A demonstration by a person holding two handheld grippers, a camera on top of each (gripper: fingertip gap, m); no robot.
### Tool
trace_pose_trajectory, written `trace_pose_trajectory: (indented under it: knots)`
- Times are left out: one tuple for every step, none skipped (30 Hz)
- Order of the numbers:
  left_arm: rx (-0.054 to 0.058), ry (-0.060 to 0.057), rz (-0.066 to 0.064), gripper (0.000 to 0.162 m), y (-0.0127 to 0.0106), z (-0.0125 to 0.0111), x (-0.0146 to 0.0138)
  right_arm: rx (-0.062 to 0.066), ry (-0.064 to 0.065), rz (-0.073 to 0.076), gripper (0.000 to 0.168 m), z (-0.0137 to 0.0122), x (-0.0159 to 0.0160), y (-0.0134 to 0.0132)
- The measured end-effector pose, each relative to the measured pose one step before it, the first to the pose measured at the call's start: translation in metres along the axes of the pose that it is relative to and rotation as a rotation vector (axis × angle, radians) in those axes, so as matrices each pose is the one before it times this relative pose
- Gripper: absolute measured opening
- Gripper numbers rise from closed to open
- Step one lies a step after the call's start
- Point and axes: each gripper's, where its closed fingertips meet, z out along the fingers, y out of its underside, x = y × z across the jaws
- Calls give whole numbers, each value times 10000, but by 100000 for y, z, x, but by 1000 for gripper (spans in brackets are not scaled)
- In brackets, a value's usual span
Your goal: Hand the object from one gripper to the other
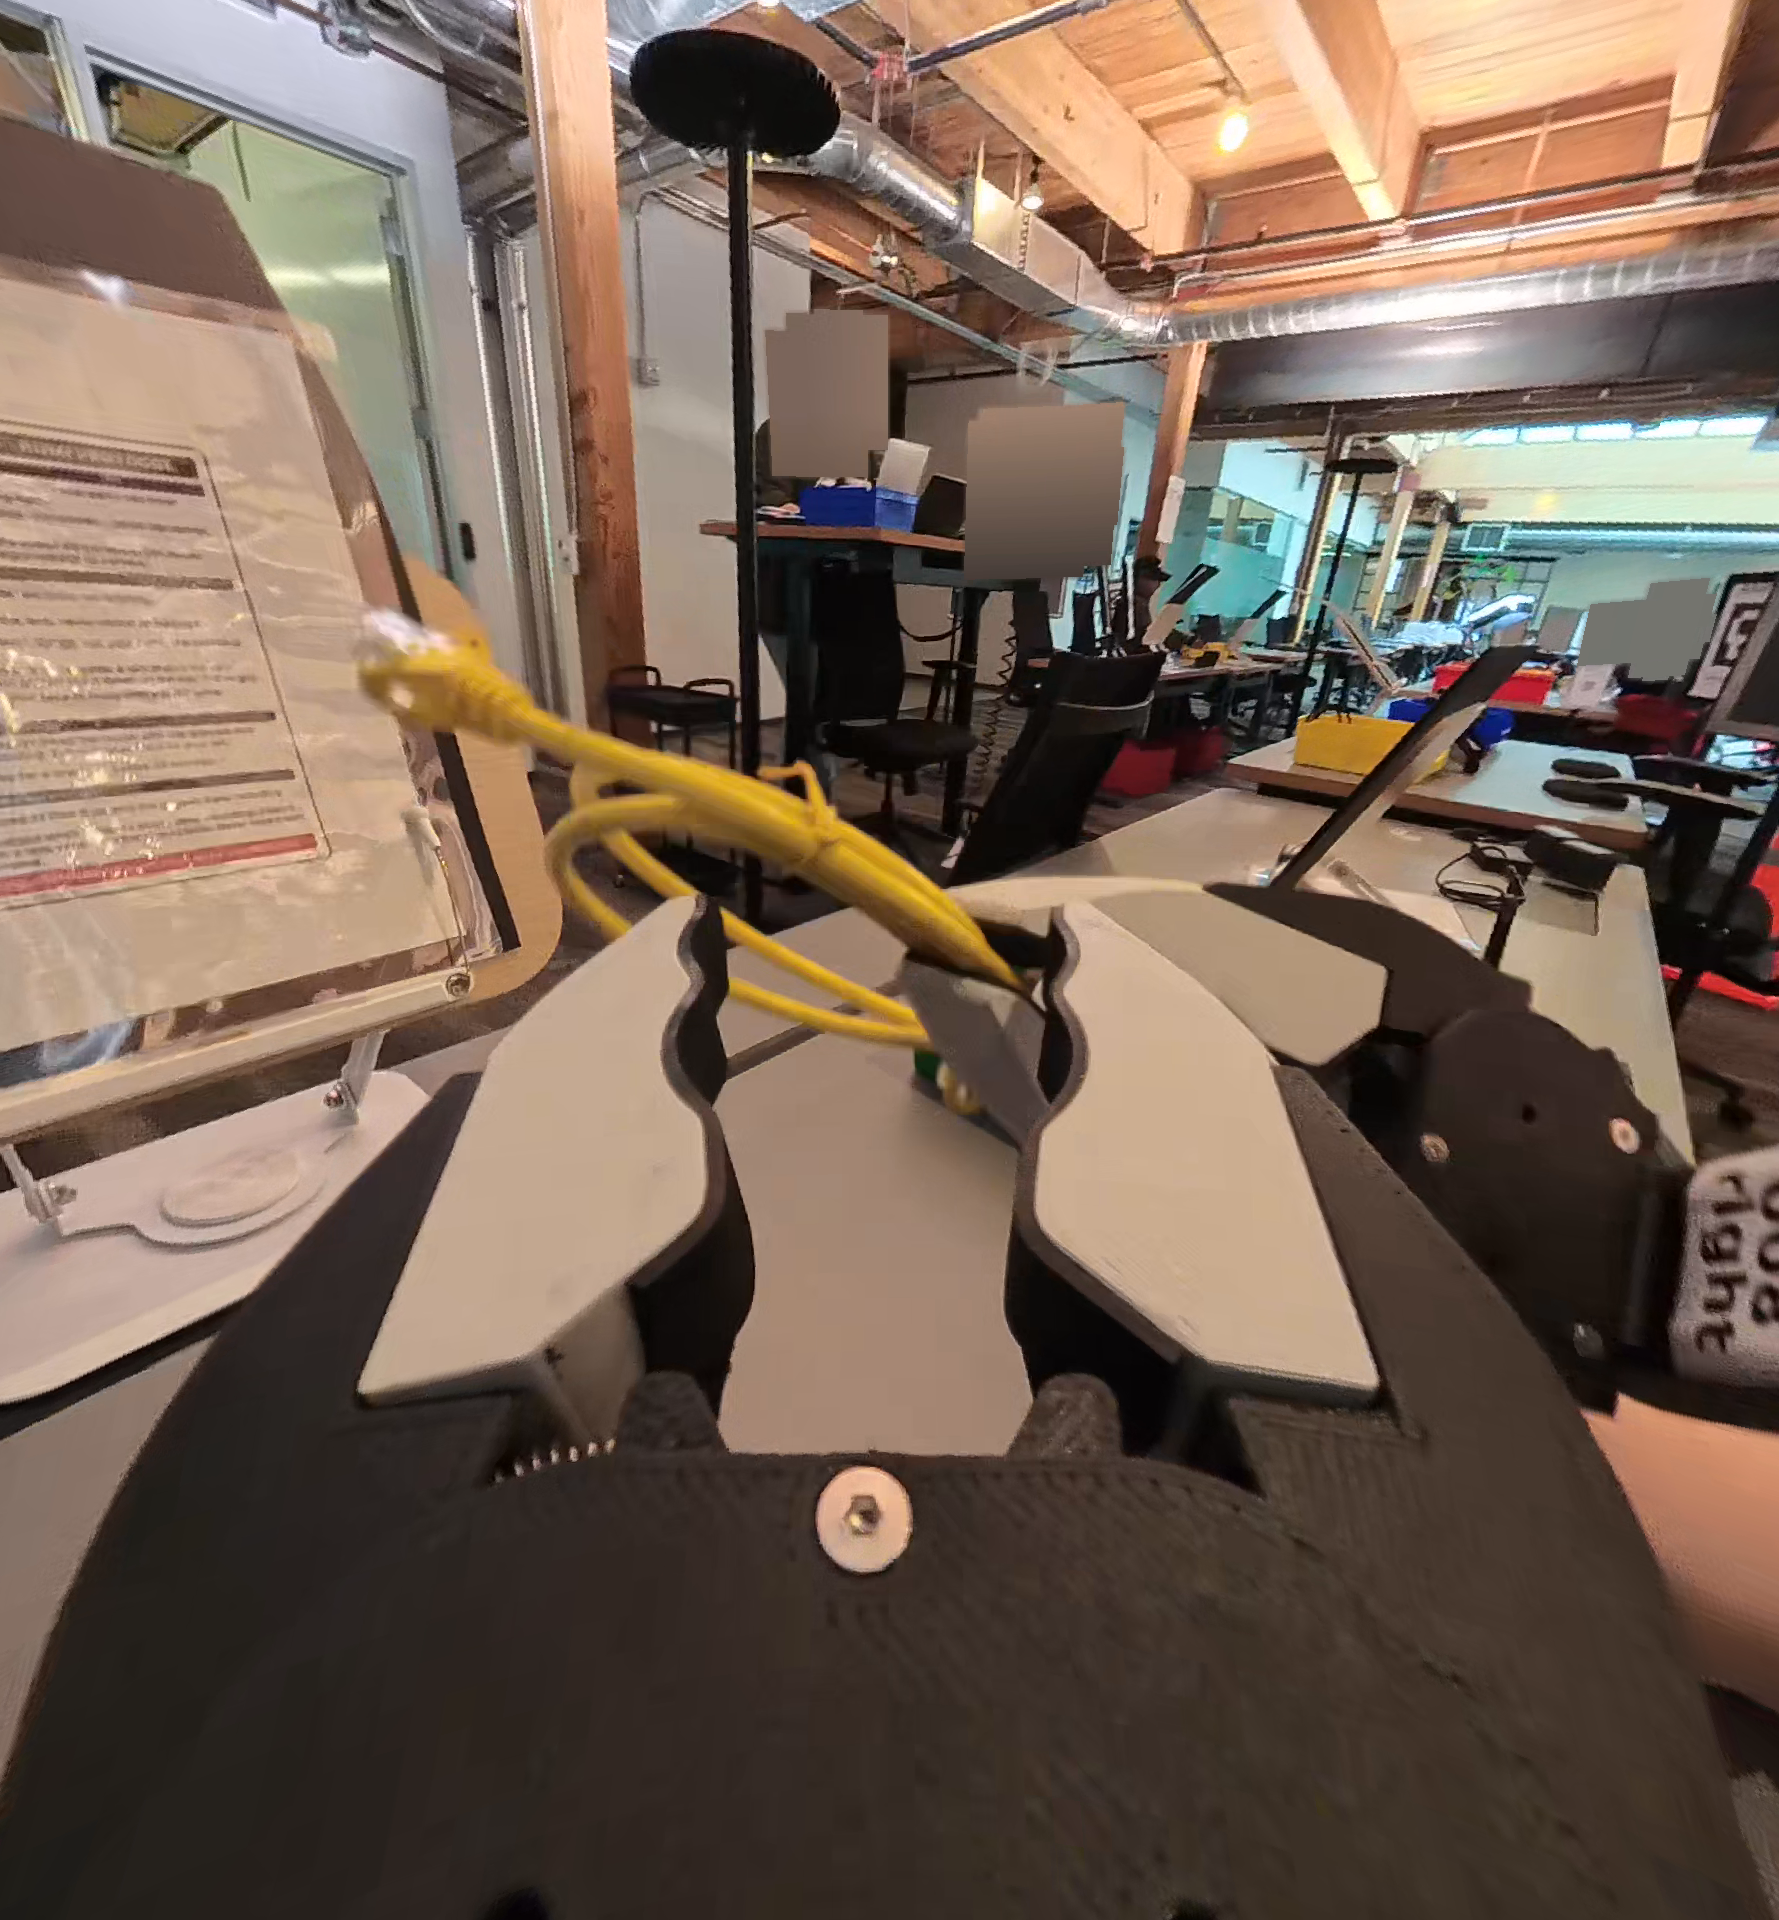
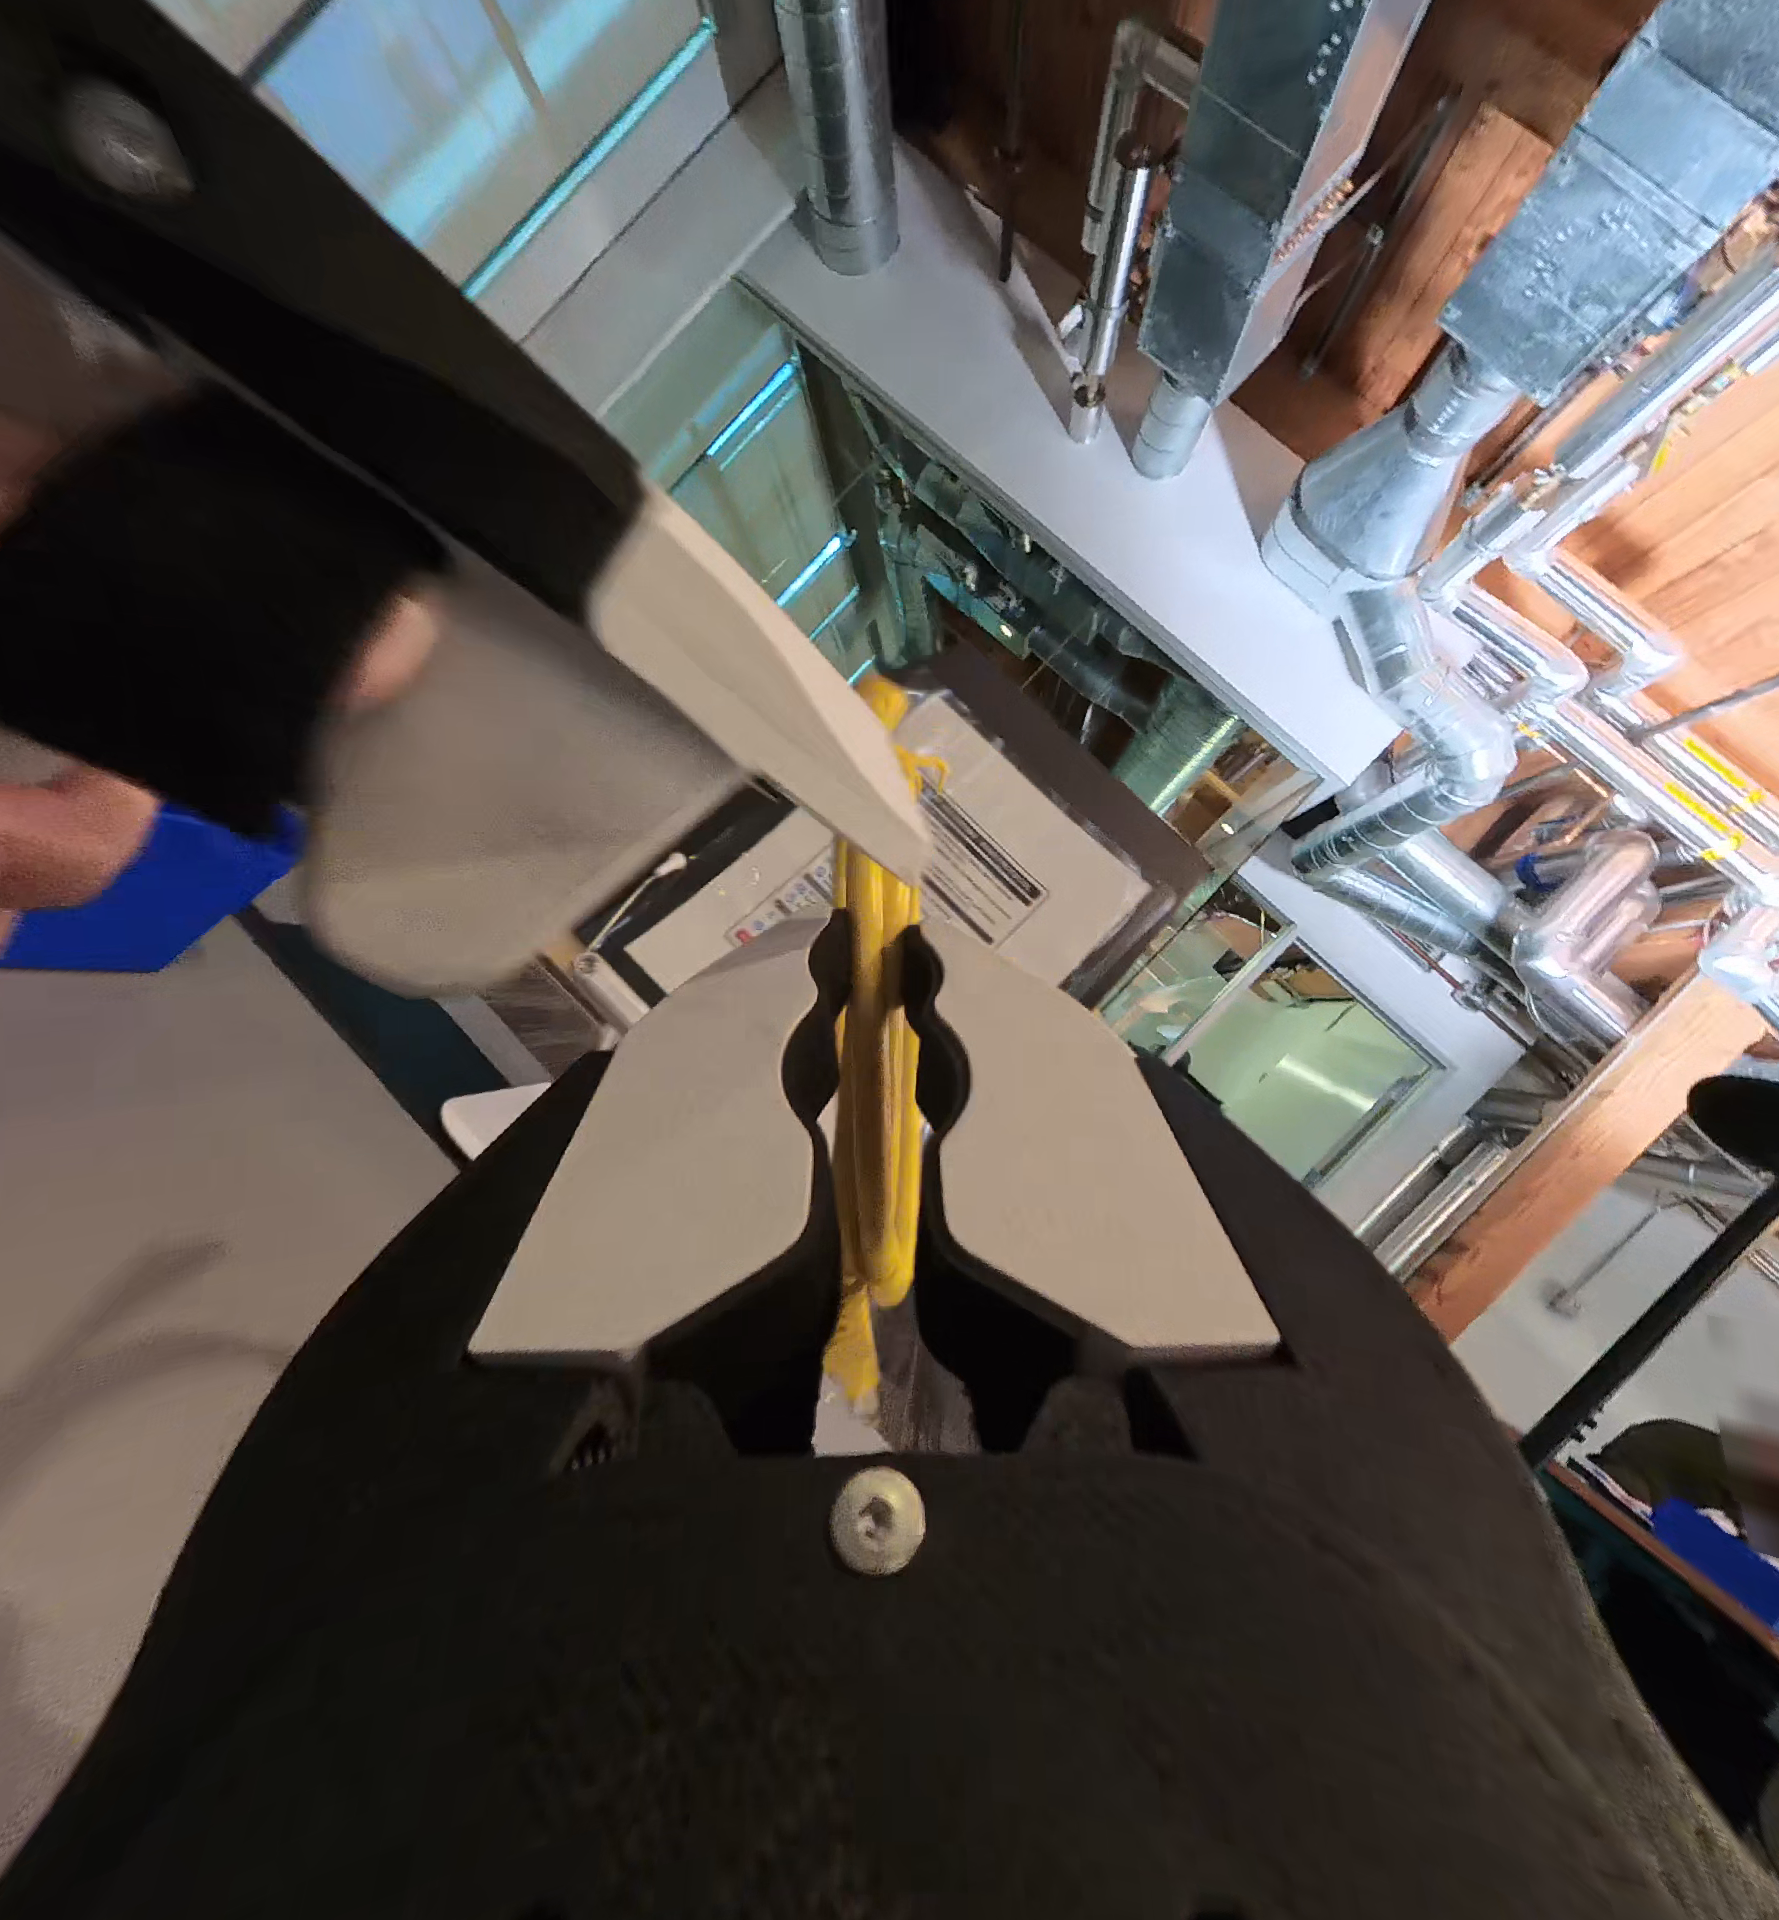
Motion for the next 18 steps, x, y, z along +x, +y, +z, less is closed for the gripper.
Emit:
trace_pose_trajectory:
  knots:
    - [-79, -160, -289, 52, 370, 109, -327, -14, -144, -153, 10, 23, -678, -71]
    - [-235, 18, -648, 41, 567, 127, -320, -17, -88, -233, 9, 43, -590, 11]
    - [-283, 402, -1039, 36, 513, 140, -20, -25, -38, -272, 9, 50, -472, 92]
    - [-336, 444, -1154, 33, 473, 133, -172, -57, -67, -230, 9, 100, -412, 189]
    - [-336, 608, -923, 27, 381, 108, -35, -89, -105, -124, 9, 118, -329, 260]
    - [-247, 543, -760, 24, 194, 19, -151, -11, -79, -106, 9, 85, -219, 149]
    - [-95, 477, -623, 19, -28, -74, -98, 59, 2, -270, 10, 27, -133, 16]
    - [5, 423, -381, 18, -67, -62, 51, 52, 105, -393, 10, -1, -37, -17]
    - [-37, 224, -217, 16, 18, 4, -48, 15, 85, -365, 10, 52, -68, 36]
    - [9, 146, -60, 15, -55, 11, -46, 39, 58, -321, 10, 101, -81, 77]
    - [58, 181, 47, 13, -149, 25, 91, 78, 25, -188, 11, 81, -88, 82]
    - [50, 131, 219, 12, -230, -44, 102, 168, -42, -2, 13, 5, -113, -48]
    - [53, -51, 393, 12, -394, -176, -86, 280, -143, 42, 15, -95, -162, -185]
    - [16, -73, 650, 12, -517, -305, -63, 305, -143, 22, 18, -150, -73, -224]
    - [43, -163, 936, 12, -658, -436, -129, 256, -29, 27, 21, -147, 210, -155]
    - [0, -400, 1122, 12, -608, -524, -384, 150, -33, 93, 22, -108, 351, -29]
    - [-59, -526, 1255, 12, -494, -516, -503, 56, -199, 305, 22, -33, 317, 70]
    - [-95, -454, 1329, 11, -311, -428, -362, 23, -397, 597, 22, 14, 184, 76]
